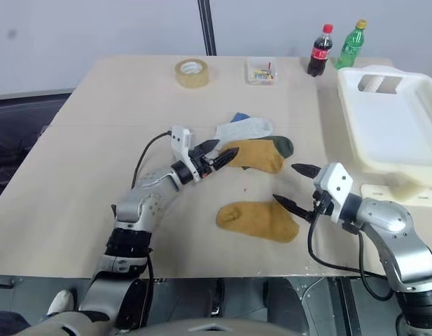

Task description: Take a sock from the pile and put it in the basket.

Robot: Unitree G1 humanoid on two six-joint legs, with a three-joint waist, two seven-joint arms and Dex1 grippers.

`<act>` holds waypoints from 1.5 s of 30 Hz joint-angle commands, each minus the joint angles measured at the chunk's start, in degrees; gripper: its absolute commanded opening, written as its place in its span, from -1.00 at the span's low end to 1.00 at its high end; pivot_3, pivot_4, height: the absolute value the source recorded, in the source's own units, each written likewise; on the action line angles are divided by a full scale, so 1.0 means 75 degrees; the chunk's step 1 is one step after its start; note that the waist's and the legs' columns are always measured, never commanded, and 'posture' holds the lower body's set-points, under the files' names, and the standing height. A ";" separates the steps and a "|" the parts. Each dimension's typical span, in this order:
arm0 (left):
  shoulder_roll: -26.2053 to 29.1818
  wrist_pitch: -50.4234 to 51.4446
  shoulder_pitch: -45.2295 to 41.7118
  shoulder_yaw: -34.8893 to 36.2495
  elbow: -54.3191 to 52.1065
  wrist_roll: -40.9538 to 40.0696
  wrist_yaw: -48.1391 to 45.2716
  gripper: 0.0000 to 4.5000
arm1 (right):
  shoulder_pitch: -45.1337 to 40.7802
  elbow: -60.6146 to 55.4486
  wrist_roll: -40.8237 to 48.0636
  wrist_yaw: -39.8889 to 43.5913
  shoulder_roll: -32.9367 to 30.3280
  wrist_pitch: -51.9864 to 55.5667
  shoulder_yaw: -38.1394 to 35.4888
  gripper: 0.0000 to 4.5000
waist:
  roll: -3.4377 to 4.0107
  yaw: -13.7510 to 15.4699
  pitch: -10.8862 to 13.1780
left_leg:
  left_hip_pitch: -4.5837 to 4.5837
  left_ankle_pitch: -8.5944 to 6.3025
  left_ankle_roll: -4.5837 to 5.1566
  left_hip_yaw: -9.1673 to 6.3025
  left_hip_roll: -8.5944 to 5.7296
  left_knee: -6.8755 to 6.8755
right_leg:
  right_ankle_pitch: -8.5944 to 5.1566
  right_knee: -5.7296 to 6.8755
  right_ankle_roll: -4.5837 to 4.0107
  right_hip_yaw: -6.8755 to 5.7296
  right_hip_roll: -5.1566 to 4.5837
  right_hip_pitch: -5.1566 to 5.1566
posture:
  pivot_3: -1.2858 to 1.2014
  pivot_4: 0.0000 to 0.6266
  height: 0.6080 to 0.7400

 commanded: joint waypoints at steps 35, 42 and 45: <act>-0.0193 0.3279 -0.0086 0.0275 -0.2274 -0.0432 0.0972 -0.98 | 0.0098 -0.0108 -0.0775 0.0002 0.0202 -0.0689 -0.0033 1.00 | -0.0005 0.0026 0.0004 | -0.0002 0.0002 -0.0005 -0.0004 0.0005 0.0001 | 0.0000 0.0000 0.0000 0.0001 -0.0005 0.0000 | 0.03 -0.52 1.00; -0.0111 0.3682 0.0866 0.0557 -0.3481 -0.0820 0.1289 -0.98 | -0.0002 -0.0007 -0.0912 -0.0116 0.0381 -0.0644 0.0173 1.00 | -0.0005 0.0031 0.0004 | 0.0001 0.0003 -0.0005 -0.0004 0.0018 0.0001 | 0.0000 0.0003 0.0000 0.0001 -0.0006 0.0001 | 0.03 -0.52 1.00; -0.0119 0.3021 0.0926 0.0172 -0.2899 -0.0317 0.1414 -0.98 | -0.0093 0.0076 -0.0935 -0.0117 0.0477 -0.0647 0.0288 1.00 | -0.0005 0.0062 0.0004 | 0.0003 0.0004 -0.0007 -0.0003 0.0015 0.0002 | 0.0000 0.0004 0.0000 0.0002 -0.0006 0.0002 | 0.03 -0.52 1.00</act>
